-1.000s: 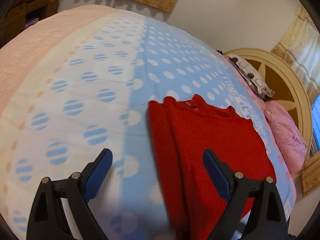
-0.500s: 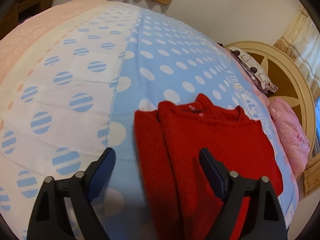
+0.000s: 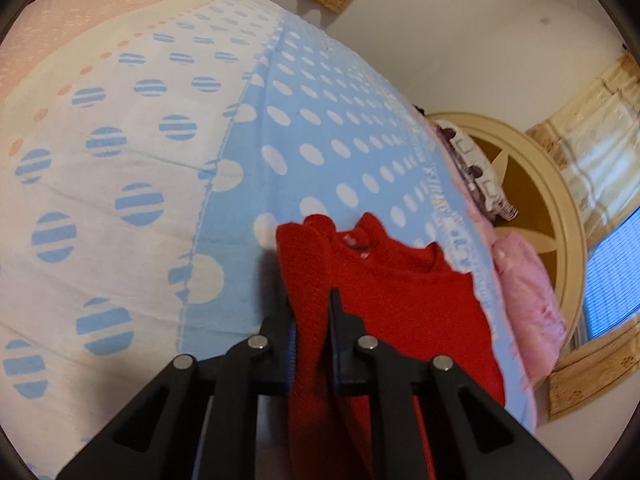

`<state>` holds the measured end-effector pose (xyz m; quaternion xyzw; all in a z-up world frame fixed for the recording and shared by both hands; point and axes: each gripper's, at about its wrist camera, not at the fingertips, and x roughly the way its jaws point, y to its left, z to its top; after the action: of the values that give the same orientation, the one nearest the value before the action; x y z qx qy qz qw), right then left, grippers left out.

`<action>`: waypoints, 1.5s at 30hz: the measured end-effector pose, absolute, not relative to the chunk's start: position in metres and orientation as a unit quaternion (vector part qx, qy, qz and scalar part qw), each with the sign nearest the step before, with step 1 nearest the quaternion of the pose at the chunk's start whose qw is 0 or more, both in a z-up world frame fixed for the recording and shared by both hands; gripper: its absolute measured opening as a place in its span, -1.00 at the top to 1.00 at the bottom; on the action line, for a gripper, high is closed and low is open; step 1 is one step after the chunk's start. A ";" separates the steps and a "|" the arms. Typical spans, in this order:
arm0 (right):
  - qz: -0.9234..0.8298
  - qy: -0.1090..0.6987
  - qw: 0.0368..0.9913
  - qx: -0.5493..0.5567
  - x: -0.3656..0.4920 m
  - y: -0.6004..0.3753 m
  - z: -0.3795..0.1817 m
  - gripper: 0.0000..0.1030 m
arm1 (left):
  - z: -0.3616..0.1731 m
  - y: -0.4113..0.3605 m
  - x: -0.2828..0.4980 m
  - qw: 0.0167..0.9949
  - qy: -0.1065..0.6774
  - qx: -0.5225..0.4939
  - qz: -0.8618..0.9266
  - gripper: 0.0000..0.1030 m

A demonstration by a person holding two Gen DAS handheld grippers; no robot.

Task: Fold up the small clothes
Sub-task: 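Lift the edge with both grippers and fold it over the other half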

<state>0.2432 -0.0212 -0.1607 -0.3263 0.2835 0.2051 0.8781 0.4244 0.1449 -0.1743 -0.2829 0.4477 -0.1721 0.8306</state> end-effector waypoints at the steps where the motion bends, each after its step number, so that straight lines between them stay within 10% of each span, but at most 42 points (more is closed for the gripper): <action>1: 0.203 0.281 0.881 -0.323 0.243 -0.024 -0.158 0.85 | -0.172 0.144 0.425 0.830 0.444 -0.288 -0.175 0.75; 45: 0.070 0.315 0.945 -0.057 0.263 -0.242 -0.115 0.87 | -0.093 -0.085 0.468 0.828 0.415 -0.225 -0.302 0.76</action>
<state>0.2632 -0.2417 -0.1148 -0.0568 0.3145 0.0696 0.9450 0.4682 -0.0851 -0.0934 -0.2246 0.4155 -0.3015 0.8283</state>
